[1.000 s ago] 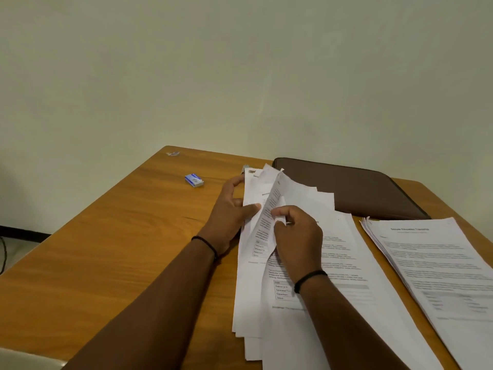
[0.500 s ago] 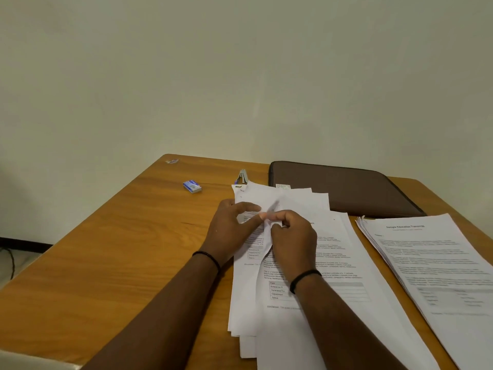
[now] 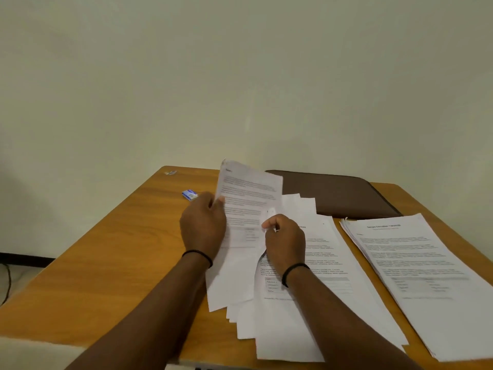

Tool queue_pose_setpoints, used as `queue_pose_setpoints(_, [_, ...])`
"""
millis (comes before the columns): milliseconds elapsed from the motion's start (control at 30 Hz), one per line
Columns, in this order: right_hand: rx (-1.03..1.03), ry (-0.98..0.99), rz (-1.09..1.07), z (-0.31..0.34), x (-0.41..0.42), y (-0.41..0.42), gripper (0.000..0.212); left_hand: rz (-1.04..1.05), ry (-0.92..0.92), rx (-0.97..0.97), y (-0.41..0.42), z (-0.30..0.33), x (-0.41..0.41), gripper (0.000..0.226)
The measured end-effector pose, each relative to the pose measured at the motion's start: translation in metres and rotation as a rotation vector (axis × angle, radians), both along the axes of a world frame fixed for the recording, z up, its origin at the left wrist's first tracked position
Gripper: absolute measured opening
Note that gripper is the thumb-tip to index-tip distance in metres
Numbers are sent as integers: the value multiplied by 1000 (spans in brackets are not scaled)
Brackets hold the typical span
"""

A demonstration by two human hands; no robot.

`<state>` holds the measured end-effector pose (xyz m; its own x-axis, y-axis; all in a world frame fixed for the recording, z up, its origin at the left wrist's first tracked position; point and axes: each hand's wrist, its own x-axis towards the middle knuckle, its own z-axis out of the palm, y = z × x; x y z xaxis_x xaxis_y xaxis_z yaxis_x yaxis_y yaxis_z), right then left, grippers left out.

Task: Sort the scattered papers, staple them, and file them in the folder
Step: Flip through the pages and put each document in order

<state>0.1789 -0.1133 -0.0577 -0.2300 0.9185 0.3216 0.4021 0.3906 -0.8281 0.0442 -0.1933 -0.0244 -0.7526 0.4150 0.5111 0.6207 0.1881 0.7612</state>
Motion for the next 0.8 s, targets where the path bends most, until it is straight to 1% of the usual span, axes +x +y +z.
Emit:
queue_pose_setpoints(100, [-16,-67,24,3,8,-3,33,41,245,148,-26,27,6,30])
queue_pose_setpoints(133, [-27,-75,42,5,8,-7,33,65,295,195,-37,37,5,28])
queue_pose_setpoints(233, [-52,-87,52,12,7,-15,34,129,299,328,-66,72,-1,22])
queue_pose_setpoints(300, [-52,-32,56,22,6,-24,33,146,316,413,-84,92,-6,20])
queue_pose_setpoints(367, [39,75,-8,41,4,-31,28,150,348,442,-95,104,-9,20])
queue_pose_setpoints(467, [351,279,-98,91,4,-52,19,149,323,413,-103,115,-6,21])
queue_pose_setpoints(533, [550,385,-83,124,4,-69,16,65,251,402,-102,120,1,20])
queue_pose_setpoints(600, [693,476,-48,153,8,-86,18,-113,185,421,-97,124,13,20])
queue_pose_setpoints(700, [731,555,17,182,17,-102,23,-484,-4,431,-86,131,44,26])
queue_pose_setpoints(733, [725,555,37,188,22,-104,23,-572,-66,426,-82,133,56,30])
queue_pose_setpoints(800, [668,527,79,192,31,-103,20,-678,-180,411,-77,135,76,37])
